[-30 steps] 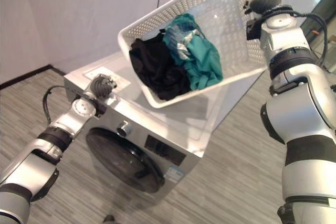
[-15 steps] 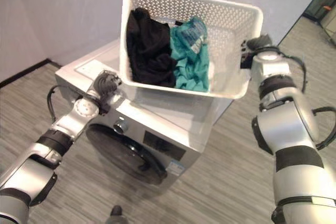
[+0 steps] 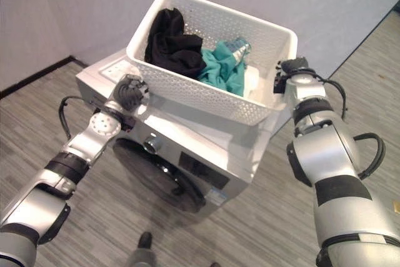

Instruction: Grab the laundry basket,head to the washer,open it,put in the laundry and shut it.

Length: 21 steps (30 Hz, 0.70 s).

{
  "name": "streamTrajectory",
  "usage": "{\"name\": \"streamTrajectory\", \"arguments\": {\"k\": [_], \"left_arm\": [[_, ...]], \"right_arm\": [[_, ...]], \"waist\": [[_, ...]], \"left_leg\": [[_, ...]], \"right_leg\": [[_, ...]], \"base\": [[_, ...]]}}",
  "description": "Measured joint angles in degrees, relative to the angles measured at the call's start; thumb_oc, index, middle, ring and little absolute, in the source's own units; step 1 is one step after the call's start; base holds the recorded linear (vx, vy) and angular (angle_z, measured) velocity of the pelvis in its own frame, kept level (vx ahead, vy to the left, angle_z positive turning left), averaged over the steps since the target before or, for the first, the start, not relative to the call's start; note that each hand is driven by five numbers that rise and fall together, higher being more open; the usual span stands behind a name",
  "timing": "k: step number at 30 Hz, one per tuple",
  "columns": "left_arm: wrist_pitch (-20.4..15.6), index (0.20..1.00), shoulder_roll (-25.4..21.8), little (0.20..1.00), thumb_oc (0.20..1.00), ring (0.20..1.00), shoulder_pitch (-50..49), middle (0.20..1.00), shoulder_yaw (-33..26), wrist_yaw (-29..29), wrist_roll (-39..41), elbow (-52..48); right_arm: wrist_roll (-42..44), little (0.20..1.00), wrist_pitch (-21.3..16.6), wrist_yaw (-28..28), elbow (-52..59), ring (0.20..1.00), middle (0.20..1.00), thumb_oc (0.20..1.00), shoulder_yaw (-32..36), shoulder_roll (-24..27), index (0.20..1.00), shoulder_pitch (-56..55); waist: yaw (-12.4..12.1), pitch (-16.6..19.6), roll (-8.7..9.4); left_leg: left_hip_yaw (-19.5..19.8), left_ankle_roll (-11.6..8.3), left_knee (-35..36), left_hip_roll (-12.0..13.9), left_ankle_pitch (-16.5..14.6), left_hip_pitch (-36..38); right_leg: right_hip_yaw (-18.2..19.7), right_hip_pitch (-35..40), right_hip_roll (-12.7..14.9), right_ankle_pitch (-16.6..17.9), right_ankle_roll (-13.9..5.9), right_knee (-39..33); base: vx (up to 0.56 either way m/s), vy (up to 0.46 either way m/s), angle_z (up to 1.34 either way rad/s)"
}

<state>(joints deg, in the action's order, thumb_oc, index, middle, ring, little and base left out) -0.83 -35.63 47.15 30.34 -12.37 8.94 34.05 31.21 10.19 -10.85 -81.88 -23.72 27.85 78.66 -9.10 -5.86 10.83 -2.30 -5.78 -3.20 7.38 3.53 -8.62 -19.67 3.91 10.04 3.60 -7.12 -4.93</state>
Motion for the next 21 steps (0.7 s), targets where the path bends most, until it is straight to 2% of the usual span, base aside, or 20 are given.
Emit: {"name": "streamTrajectory", "arguments": {"k": [1, 2, 3, 4, 5, 6, 12, 21], "left_arm": [[0.02, 0.2, 0.0, 0.2, 0.2, 0.2, 0.03, 0.2, 0.0, 0.0, 0.0, -0.27], [0.01, 0.228, -0.07, 0.228, 0.228, 0.228, 0.08, 0.228, -0.05, -0.06, 0.01, -0.96], [0.02, 0.294, -0.07, 0.294, 0.294, 0.294, 0.11, 0.294, -0.1, -0.07, 0.0, -1.36], [-0.06, 0.58, -0.01, 0.58, 0.58, 0.58, 0.11, 0.58, -0.11, -0.08, -0.02, -1.67], [-0.11, 0.721, 0.0, 0.721, 0.721, 0.721, 0.11, 0.721, -0.09, -0.04, -0.02, -1.74], [-0.07, 1.0, 0.44, 1.0, 1.0, 1.0, 0.29, 1.0, 0.01, -0.05, -0.05, -1.76], [-0.47, 1.0, 2.22, 1.0, 1.0, 1.0, 1.21, 1.0, 0.04, -0.54, -0.02, -2.67], [-0.26, 1.0, 2.09, 1.0, 1.0, 1.0, 0.88, 1.0, 0.07, -0.27, -0.01, -4.18]], "right_arm": [[-0.1, 0.435, 0.03, 0.01, -0.14, 0.435, 0.435, 0.435, 0.02, 0.15, 0.435, 0.2], [-0.16, 1.0, 0.12, 0.0, -0.19, 1.0, 1.0, 1.0, 0.09, 0.6, 1.0, 0.62], [-0.16, 1.0, 0.14, 0.04, -0.28, 1.0, 1.0, 1.0, 0.19, 0.94, 1.0, 0.79], [-0.15, 1.0, 0.18, 0.17, -0.48, 1.0, 1.0, 1.0, 0.27, 1.18, 1.0, 0.9], [-0.15, 1.0, 0.21, 0.33, -0.55, 1.0, 1.0, 1.0, 0.27, 1.17, 1.0, 0.97], [-0.09, 1.0, 0.49, 1.21, -0.92, 1.0, 1.0, 1.0, 0.57, 1.24, 1.0, 1.45], [0.23, 1.0, 1.17, 2.67, -2.53, 1.0, 1.0, 1.0, 0.54, 2.51, 1.0, 3.43], [0.71, 1.0, 1.42, 3.85, -3.68, 1.0, 1.0, 1.0, -0.26, 4.08, 1.0, 3.63]], "waist": [[0.01, -0.05, -0.07], [-0.13, -0.1, -0.15], [-0.22, -0.17, -0.24], [-0.28, -0.24, -0.33], [-0.32, -0.29, -0.41], [-0.71, -0.46, -0.64], [-1.74, -0.7, -0.98], [-2.44, -0.75, -0.83]], "left_leg": [[0.22, 0.05, -0.34, 0.02, -0.05, -0.44], [0.28, 0.07, -0.72, 0.04, -0.08, -1.14], [0.34, 0.08, -0.79, -0.04, -0.07, -1.53], [0.47, 0.09, -0.74, -0.02, -0.07, -1.72], [0.53, 0.08, -0.76, -0.02, -0.07, -1.77], [0.6, 0.08, -0.76, -0.19, -0.07, -1.89], [1.76, -0.15, -0.96, -0.28, 0.26, -3.57], [1.81, -0.14, -0.76, -0.51, 0.27, -3.46]], "right_leg": [[-0.15, -0.16, 0.01, -0.08, 0.13, -0.01], [-0.38, -0.67, 0.01, -0.03, 0.11, 0.0], [-0.5, -0.95, 0.0, 0.08, 0.17, 0.0], [-0.65, -1.09, 0.01, 0.09, 0.2, -0.01], [-0.72, -1.1, 0.03, 0.09, 0.21, -0.01], [-0.84, -1.14, 0.04, 0.08, 0.23, -0.02], [-1.56, -2.05, -0.09, 0.31, 0.06, -0.02], [-1.62, -1.97, -0.06, 0.36, -0.02, -0.01]], "base": [[0.0, 0.0, 0.05], [-0.01, 0.002, 0.04], [-0.01, 0.004, 0.04], [0.0, 0.002, 0.04], [-0.01, -0.007, 0.04], [-0.01, -0.016, 0.06], [0.0, -0.009, 0.09], [0.0, 0.0, 0.0]]}}
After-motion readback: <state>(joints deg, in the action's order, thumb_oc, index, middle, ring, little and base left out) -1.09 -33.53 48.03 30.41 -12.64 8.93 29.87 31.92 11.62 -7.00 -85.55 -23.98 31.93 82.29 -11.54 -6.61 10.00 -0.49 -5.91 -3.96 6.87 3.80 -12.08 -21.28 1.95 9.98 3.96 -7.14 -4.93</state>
